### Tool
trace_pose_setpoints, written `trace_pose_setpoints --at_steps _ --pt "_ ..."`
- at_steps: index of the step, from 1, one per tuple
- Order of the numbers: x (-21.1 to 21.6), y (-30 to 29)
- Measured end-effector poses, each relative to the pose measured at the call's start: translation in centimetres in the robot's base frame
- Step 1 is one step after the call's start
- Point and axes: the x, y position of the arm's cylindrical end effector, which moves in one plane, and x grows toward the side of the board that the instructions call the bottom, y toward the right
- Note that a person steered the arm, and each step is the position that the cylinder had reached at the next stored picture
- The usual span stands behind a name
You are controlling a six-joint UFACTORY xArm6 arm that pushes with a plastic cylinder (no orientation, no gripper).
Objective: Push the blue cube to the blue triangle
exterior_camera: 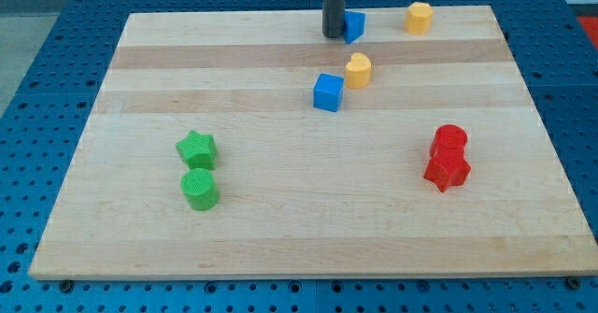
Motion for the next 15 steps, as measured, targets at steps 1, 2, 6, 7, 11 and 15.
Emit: trace_pose_setpoints --at_steps 1,2,6,7,11,15 --pt "0.0 1.5" --pt "0.0 2.9" --pt "12.8 -7.1" --pt "17.1 -7.1" --pt "15.5 -2.6" --pt "12.5 -2.6"
